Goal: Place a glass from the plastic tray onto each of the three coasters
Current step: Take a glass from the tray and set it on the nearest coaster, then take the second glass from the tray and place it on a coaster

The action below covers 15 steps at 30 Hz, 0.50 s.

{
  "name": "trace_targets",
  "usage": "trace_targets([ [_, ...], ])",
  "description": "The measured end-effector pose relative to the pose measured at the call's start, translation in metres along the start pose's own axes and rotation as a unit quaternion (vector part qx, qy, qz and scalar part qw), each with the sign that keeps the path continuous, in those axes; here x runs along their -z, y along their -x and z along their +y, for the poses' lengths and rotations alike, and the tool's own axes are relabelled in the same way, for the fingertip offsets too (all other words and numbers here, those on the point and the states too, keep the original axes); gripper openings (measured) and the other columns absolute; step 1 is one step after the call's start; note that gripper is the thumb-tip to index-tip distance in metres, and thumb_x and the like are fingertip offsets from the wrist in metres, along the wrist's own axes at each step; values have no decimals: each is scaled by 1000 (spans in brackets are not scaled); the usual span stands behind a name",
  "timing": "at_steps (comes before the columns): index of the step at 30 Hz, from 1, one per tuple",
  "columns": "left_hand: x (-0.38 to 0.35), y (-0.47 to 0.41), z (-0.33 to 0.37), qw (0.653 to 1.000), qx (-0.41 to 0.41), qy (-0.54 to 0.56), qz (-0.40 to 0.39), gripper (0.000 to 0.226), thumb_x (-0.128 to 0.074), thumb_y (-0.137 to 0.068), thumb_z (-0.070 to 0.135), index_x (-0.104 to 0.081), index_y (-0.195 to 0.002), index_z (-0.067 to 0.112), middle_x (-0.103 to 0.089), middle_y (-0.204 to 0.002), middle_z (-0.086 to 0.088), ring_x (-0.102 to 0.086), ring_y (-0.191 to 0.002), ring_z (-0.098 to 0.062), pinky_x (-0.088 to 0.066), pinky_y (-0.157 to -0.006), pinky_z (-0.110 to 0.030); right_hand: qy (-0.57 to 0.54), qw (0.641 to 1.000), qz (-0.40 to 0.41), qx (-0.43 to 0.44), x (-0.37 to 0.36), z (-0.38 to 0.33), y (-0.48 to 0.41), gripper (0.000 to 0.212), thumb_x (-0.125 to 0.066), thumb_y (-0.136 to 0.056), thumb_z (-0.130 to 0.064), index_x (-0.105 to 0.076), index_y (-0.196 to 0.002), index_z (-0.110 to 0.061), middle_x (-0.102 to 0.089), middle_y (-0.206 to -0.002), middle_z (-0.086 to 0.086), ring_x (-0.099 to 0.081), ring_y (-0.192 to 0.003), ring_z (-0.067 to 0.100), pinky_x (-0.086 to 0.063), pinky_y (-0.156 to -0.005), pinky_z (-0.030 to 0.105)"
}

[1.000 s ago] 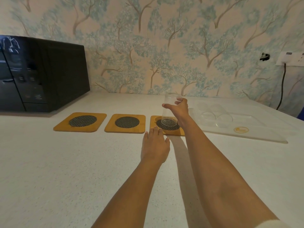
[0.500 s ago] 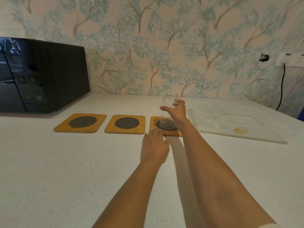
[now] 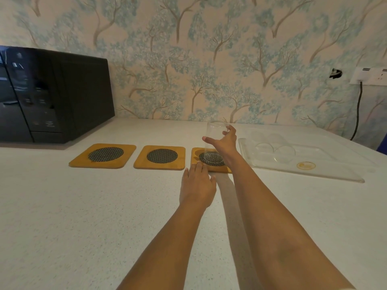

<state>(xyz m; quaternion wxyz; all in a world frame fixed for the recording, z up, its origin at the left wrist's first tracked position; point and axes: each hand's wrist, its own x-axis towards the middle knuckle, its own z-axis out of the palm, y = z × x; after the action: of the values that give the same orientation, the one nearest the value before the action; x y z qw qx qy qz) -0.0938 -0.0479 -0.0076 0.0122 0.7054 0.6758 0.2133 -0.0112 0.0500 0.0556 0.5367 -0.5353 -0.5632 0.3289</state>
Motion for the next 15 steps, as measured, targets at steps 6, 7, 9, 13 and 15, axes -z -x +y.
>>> trace_targets([
  [6, -1, 0, 0, 1000, -2, 1, 2, 56, -25, -99, 41, -17, -147, 14, -15, -159, -6, -10, -147, -23, -7, -120, -39, 18, 1000, -12, 2, 3, -1, 3, 89, -78, -74, -13, -22, -143, -12, -36, -143, 13, -37, -134, 28, -37, -110, 42],
  [7, -1, -1, 0, 1000, -2, 1, 5, 56, -25, -98, 41, -18, -147, 14, -16, -159, -6, -11, -147, -23, -7, -120, -39, 20, 1000, -14, 2, 3, -1, 3, 89, -78, -75, -13, -21, -144, -12, -36, -143, 13, -36, -134, 28, -37, -110, 42],
  [9, -2, -1, 0, 1000, -2, 1, 8, 56, -26, -98, 41, -18, -147, 15, -16, -158, -6, -11, -147, -23, -7, -120, -39, 24, 999, -23, -3, 4, -3, 4, 93, -78, -76, -13, -17, -146, -12, -32, -147, 14, -34, -137, 29, -34, -112, 43],
  [13, -3, -2, -1, 1000, -10, -3, 16, 55, -27, -98, 41, -21, -147, 15, -19, -158, -6, -14, -146, -23, -10, -119, -39, 39, 998, -52, -21, 16, -9, 5, 103, -77, -77, -14, -4, -150, -14, -24, -154, 14, -27, -142, 31, -27, -116, 46],
  [15, -2, -2, -1, 999, -20, -4, 26, 53, -29, -99, 39, -25, -145, 14, -24, -156, -6, -18, -145, -23, -13, -119, -38, 62, 996, -64, -25, 30, -12, 5, 102, -74, -79, -11, -2, -151, -13, -22, -155, 14, -27, -142, 31, -26, -116, 46],
])
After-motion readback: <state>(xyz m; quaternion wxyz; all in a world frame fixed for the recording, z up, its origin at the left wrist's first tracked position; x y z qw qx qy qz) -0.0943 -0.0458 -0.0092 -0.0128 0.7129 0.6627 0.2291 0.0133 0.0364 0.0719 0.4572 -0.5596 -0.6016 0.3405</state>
